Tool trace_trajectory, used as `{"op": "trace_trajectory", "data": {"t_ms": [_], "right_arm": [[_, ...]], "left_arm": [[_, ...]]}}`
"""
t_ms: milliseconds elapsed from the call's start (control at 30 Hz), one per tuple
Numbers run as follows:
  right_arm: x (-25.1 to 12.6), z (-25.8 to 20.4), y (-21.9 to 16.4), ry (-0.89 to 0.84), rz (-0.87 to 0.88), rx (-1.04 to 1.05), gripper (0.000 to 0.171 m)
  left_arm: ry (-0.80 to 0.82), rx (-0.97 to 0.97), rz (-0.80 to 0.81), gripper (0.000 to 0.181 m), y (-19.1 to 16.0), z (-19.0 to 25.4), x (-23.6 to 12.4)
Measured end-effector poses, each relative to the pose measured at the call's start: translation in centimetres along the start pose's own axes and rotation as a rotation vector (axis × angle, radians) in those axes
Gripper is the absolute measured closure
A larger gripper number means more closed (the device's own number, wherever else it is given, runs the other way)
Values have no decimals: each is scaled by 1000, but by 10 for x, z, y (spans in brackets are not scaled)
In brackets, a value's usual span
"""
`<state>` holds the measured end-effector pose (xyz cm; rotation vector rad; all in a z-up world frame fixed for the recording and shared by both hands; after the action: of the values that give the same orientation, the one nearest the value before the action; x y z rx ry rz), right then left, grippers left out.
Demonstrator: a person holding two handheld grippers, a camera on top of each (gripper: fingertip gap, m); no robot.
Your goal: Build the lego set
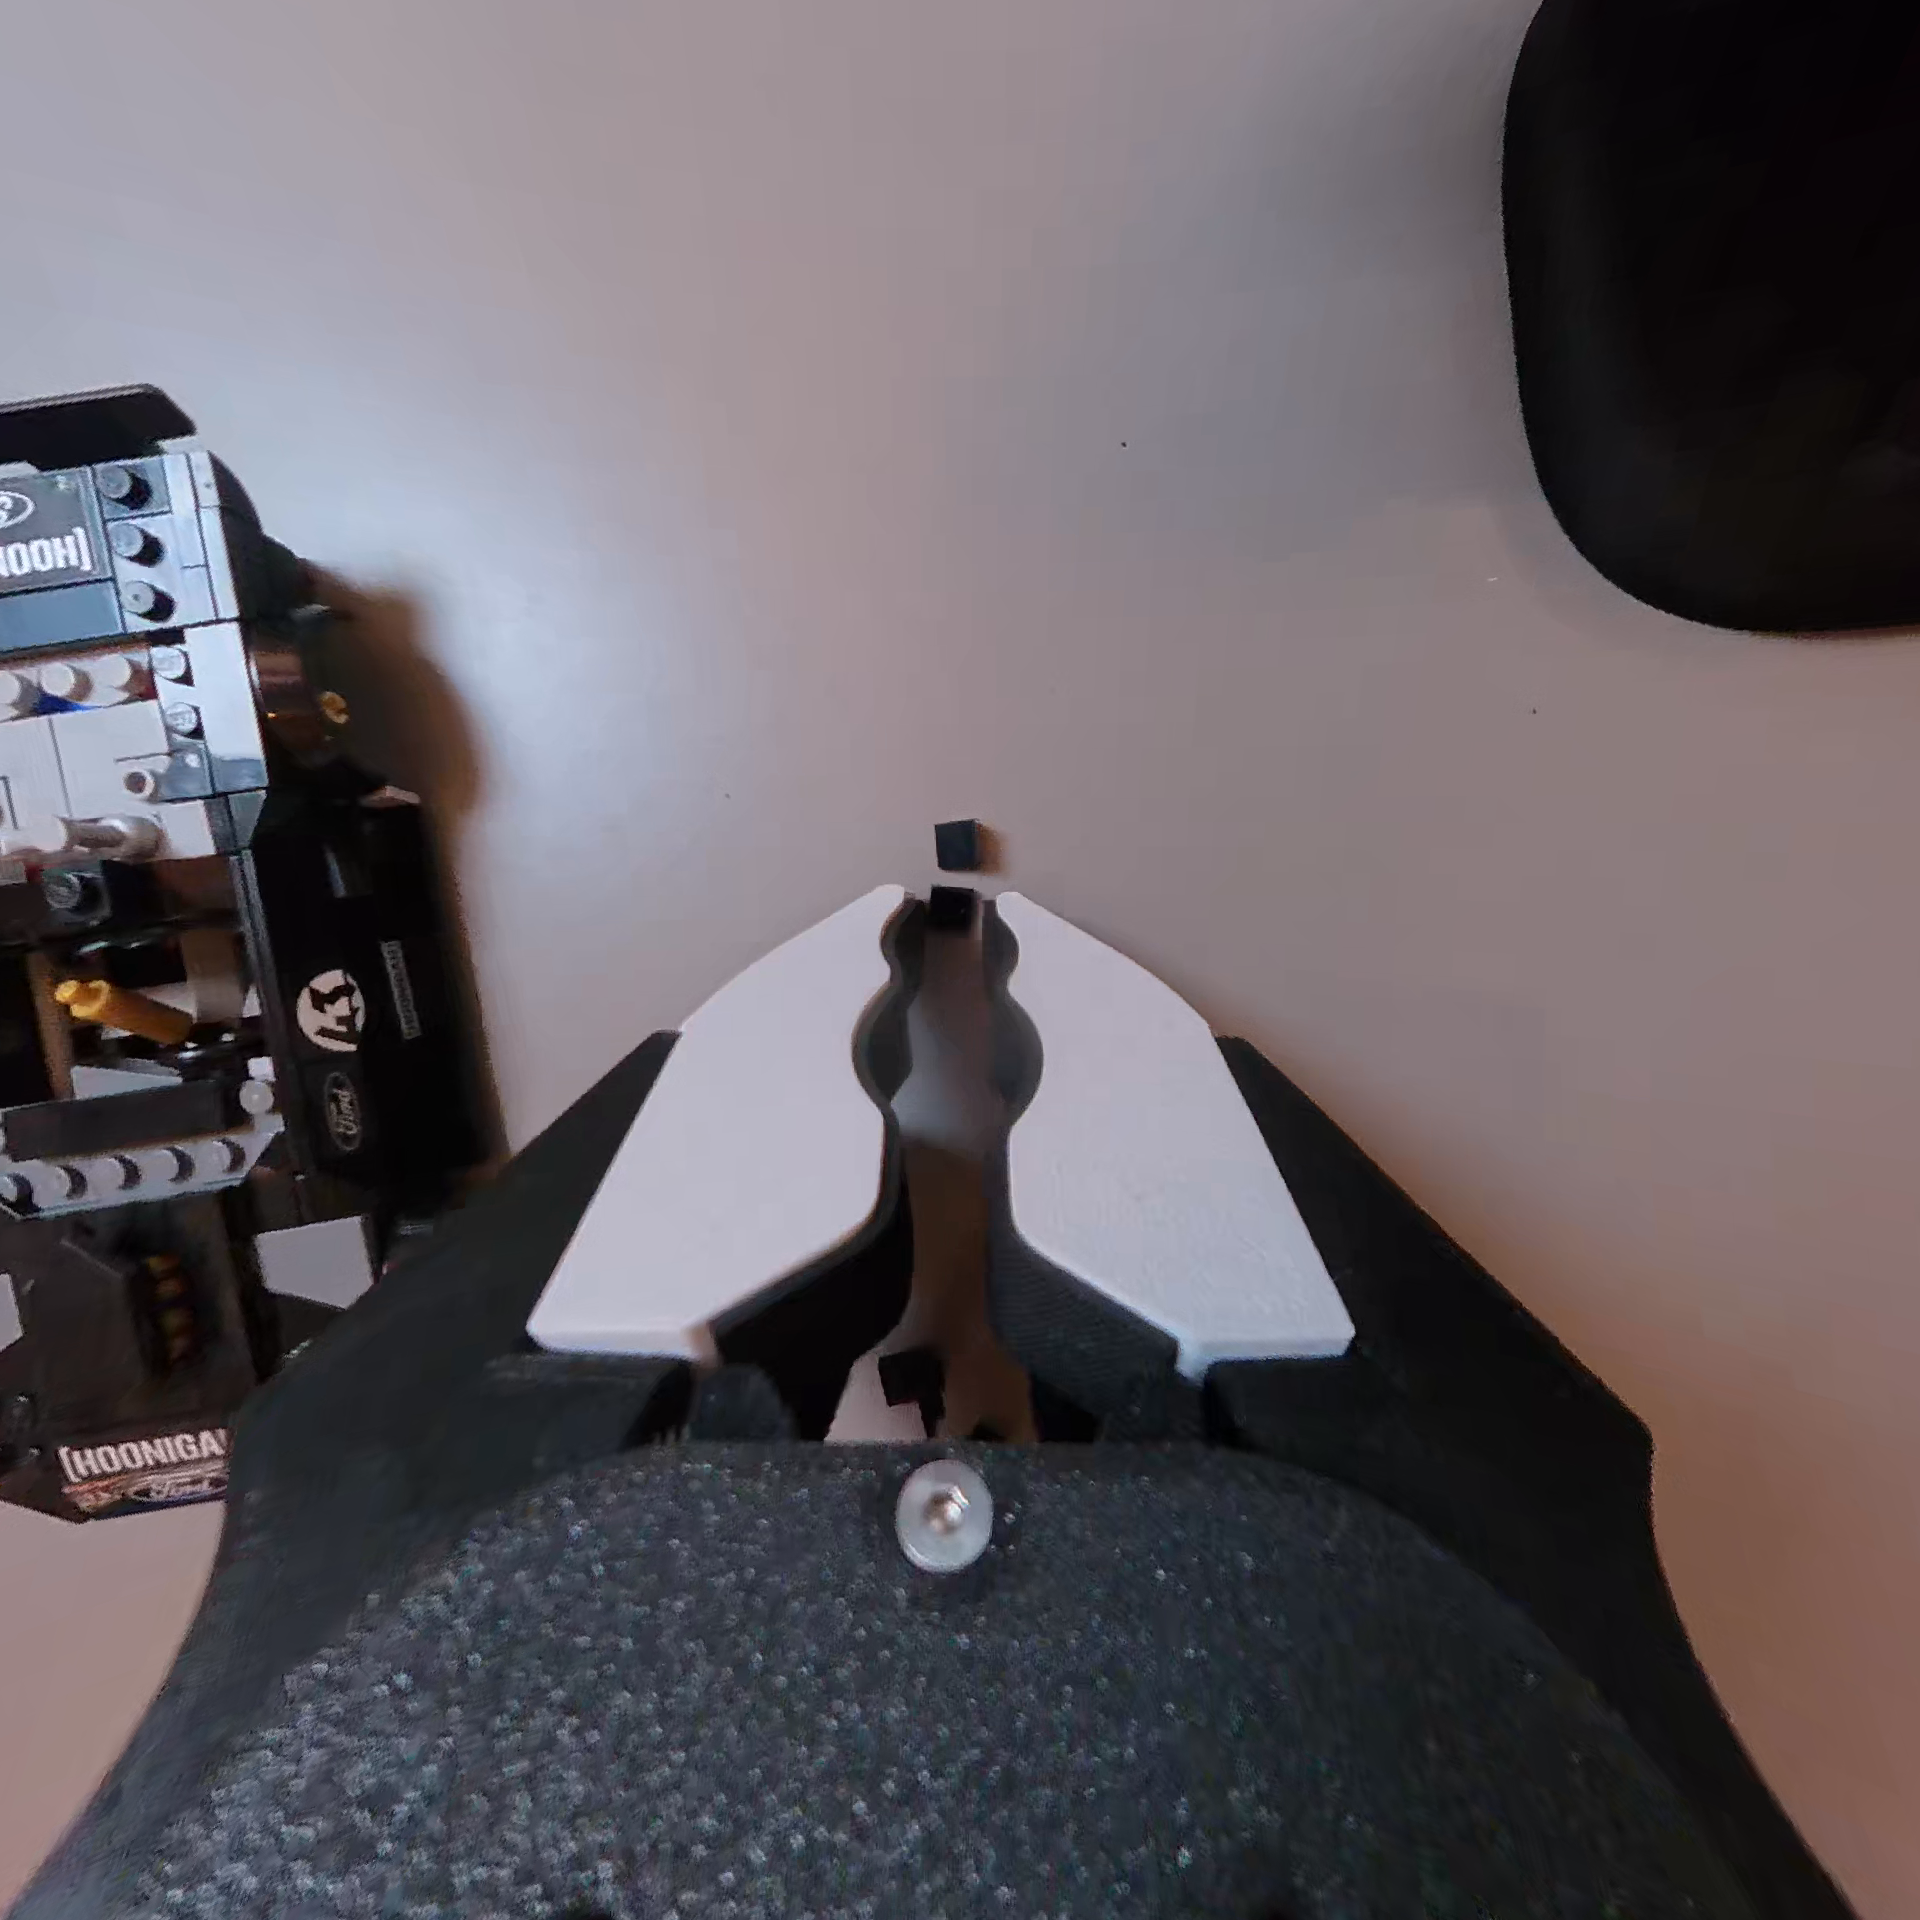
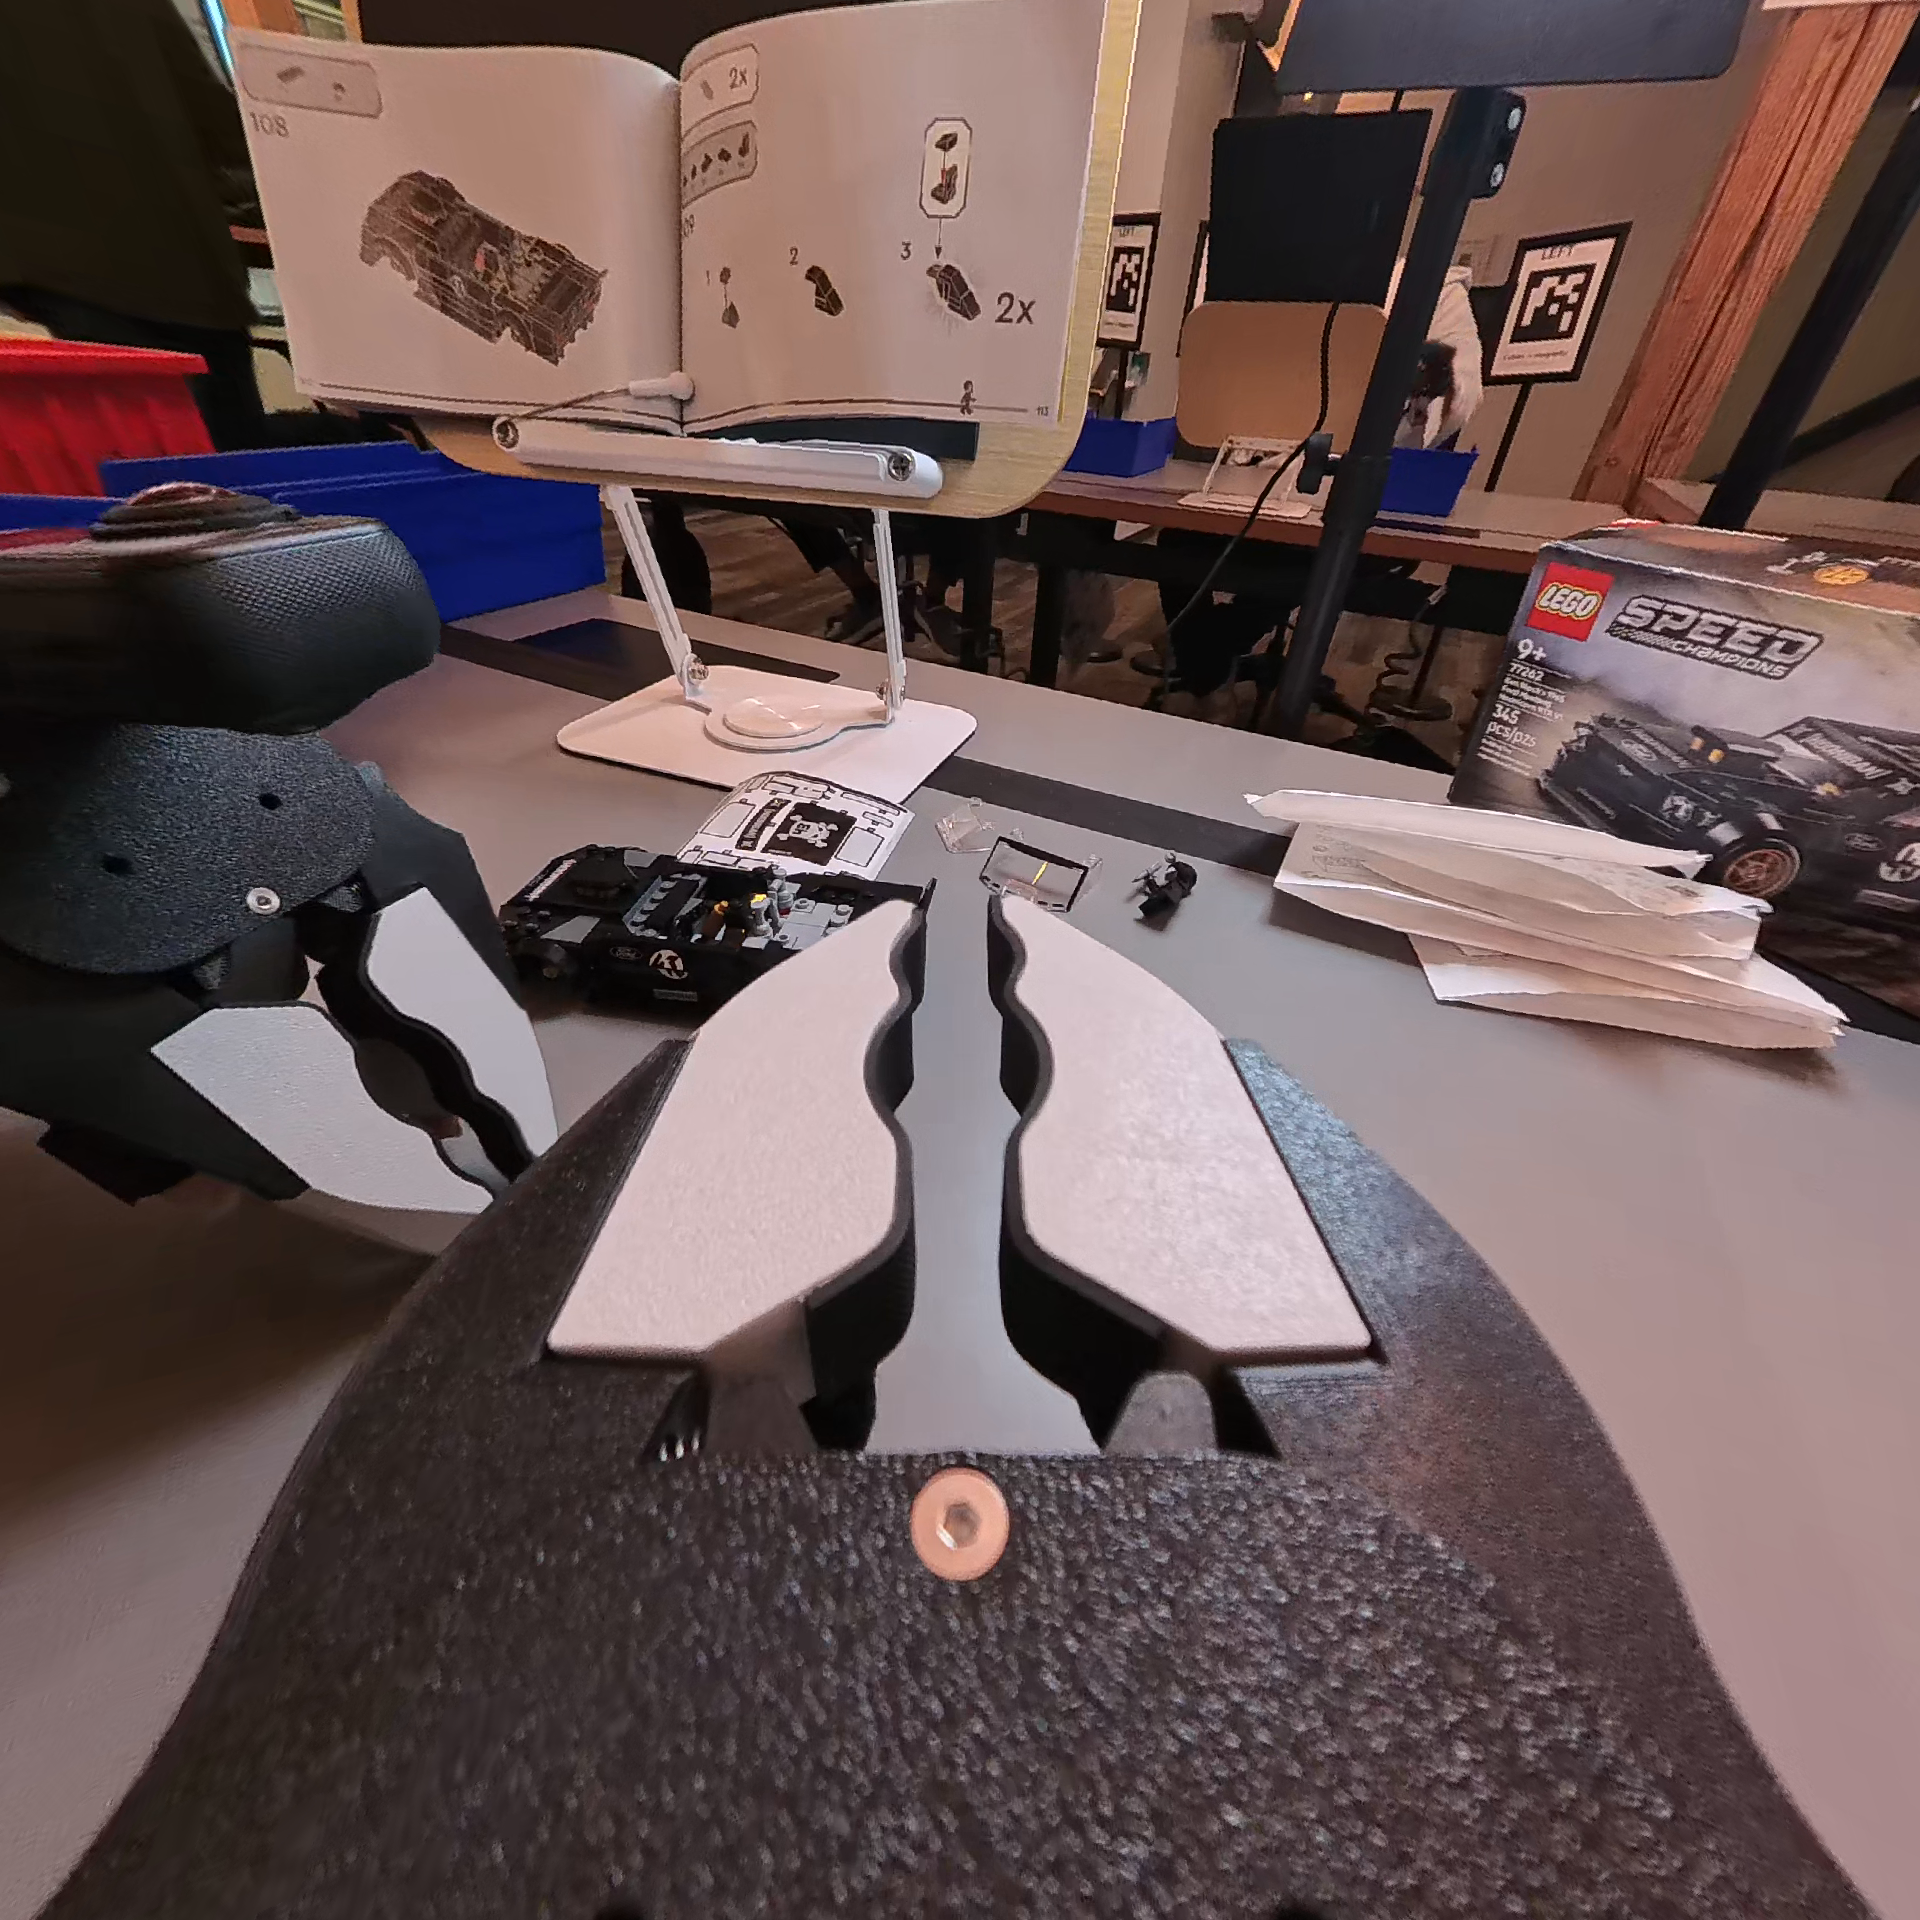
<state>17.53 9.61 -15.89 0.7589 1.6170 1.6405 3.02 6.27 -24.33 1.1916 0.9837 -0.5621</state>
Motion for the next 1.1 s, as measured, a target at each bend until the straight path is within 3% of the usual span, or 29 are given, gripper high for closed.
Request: {"op": "trace_trajectory", "data": {"t_ms": [333, 500, 600, 733, 833, 900, 1000, 1100], "right_arm": [[1, -1, -3, 5, -14, 2, 160], [1, -2, -3, 8, -16, -2, 160], [1, -2, -3, 7, -14, -3, 160], [-2, 1, 3, -15, 14, 2, 160], [-3, 4, 5, -29, 26, 14, 159], [-3, 4, 5, -29, 26, 17, 159], [-4, 3, 6, -25, 28, 13, 159], [-4, 1, 5, -21, 27, 4, 159]], "left_arm": [[-55, 15, 55, 147, -6, 9, -3], [-13, 10, 164, 144, -8, 7, -37], [117, 0, 225, 148, -13, -6, -77], [503, -109, 552, 161, -25, -43, -200], [801, -252, 652, 173, -73, -75, -289], [921, -390, 545, 173, -123, -100, -316], [988, -626, 373, 172, -207, -135, -315], [881, -803, 230, 158, -269, -149, -279]]}}
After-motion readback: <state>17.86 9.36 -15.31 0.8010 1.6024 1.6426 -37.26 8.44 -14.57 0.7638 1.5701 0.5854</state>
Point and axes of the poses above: each gripper's, where its closed fingertips meet, x out along the fingers, y out of its top, z = x × y across the jaws, the point moved 5 cm from there along -x, back along the fingers, and after that the axes turned 2 degrees about -y, right-handed, at the moved point
